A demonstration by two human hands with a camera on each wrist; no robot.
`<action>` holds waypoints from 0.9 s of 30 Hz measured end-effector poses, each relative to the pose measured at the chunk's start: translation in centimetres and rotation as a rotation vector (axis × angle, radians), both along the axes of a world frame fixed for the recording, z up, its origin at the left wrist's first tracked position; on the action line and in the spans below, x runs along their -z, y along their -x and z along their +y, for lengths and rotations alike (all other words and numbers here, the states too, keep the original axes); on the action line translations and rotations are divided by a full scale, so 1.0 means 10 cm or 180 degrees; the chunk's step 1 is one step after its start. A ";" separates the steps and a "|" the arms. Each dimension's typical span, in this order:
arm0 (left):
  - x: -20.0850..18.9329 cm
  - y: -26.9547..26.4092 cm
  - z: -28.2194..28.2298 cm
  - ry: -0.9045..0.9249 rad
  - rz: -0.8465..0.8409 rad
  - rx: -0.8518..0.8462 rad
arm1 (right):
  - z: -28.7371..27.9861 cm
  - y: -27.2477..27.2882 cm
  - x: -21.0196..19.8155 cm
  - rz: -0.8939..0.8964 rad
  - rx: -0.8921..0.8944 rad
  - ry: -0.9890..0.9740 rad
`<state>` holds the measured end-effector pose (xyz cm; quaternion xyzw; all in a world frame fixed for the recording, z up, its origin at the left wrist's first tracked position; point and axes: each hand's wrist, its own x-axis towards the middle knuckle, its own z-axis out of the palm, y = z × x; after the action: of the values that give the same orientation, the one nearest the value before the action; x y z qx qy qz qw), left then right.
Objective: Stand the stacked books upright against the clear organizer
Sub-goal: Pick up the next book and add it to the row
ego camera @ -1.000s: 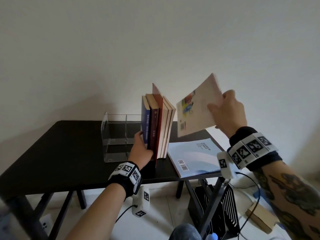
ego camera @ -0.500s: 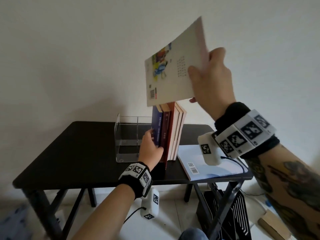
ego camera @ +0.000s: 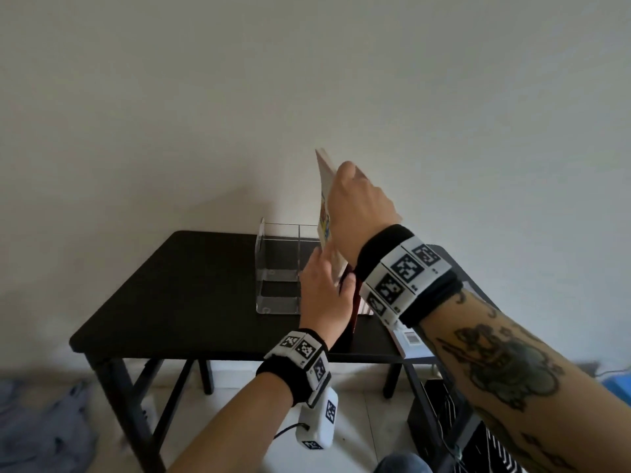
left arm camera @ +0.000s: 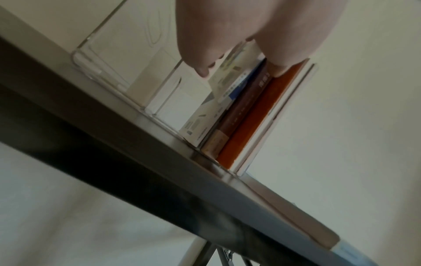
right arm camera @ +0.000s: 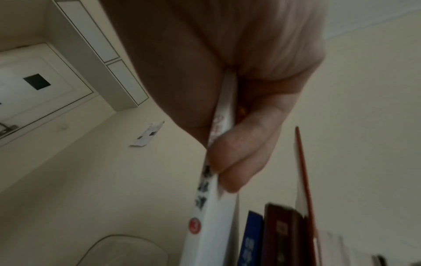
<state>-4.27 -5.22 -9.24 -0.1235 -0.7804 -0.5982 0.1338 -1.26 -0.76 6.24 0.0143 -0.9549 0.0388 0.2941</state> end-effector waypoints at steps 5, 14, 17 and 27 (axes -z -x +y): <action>-0.05 -0.15 0.02 -0.0027 -0.0205 0.0186 | 0.01 0.07 0.08 -0.0206 0.0060 -0.0061; 0.07 -0.10 -0.08 0.0059 -0.0158 0.0431 | 0.12 0.06 0.31 -0.0659 -0.0243 0.0218; 0.08 -0.11 -0.07 -0.0039 -0.0356 0.0556 | 0.17 0.03 0.43 -0.0539 -0.0316 0.0450; 0.25 0.17 -0.02 0.0404 -0.0281 0.0574 | 0.35 -0.19 0.87 -0.0140 -0.0381 0.0766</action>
<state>-5.99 -5.45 -11.75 -0.1749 -0.8076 -0.5620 0.0369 0.59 2.69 -2.42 0.0350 -0.9469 0.1709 0.2699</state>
